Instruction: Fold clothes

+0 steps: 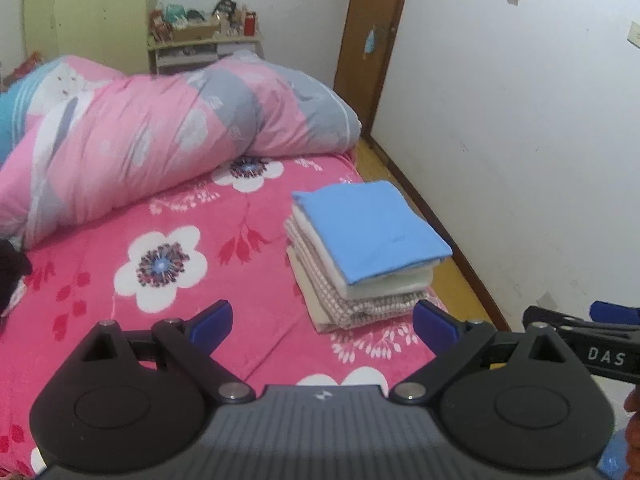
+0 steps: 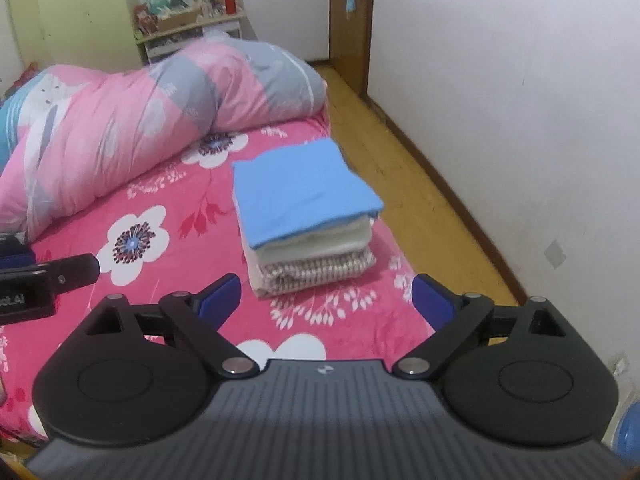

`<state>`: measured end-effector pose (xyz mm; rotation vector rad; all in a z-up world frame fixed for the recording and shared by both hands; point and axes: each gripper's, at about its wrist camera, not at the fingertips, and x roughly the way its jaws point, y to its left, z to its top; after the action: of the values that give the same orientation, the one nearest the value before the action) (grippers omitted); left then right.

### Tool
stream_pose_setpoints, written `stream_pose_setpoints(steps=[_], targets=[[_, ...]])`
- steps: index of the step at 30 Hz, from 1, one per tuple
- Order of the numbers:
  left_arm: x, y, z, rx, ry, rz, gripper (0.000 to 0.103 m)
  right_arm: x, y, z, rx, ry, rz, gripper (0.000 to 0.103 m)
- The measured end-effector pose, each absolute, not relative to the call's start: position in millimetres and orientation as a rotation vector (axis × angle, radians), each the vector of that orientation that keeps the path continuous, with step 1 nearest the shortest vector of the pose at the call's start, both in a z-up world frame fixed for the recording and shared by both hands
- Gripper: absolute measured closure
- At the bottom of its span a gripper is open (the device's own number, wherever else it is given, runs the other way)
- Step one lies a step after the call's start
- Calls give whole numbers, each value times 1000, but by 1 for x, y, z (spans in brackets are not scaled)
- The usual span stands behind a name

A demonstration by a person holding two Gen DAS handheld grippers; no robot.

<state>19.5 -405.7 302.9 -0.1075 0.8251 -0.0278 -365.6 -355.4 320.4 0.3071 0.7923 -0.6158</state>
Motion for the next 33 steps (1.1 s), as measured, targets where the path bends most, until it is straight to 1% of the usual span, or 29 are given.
stream_pose_setpoints(steps=[5, 10, 15, 21, 23, 25, 26, 33], targets=[[12, -412, 309, -105, 797, -6, 6, -372, -357, 327, 315, 785, -588, 10], [7, -415, 310, -131, 797, 19, 6, -384, -364, 324, 425, 766, -550, 10], [4, -420, 310, -93, 825, 47, 5, -380, -360, 321, 382, 819, -587, 10], [0, -422, 315, -122, 852, 63, 5, -375, -350, 330, 298, 809, -576, 10], [-1, -423, 318, -113, 860, 81, 5, -374, -348, 331, 288, 812, -576, 9], [-2, -422, 318, -109, 865, 91, 5, -373, -344, 332, 274, 820, -581, 3], [-2, -421, 317, -109, 872, 95, 5, -372, -342, 331, 267, 822, -587, 1], [-5, -424, 314, -107, 898, 96, 5, -377, -335, 328, 268, 832, -603, 1]])
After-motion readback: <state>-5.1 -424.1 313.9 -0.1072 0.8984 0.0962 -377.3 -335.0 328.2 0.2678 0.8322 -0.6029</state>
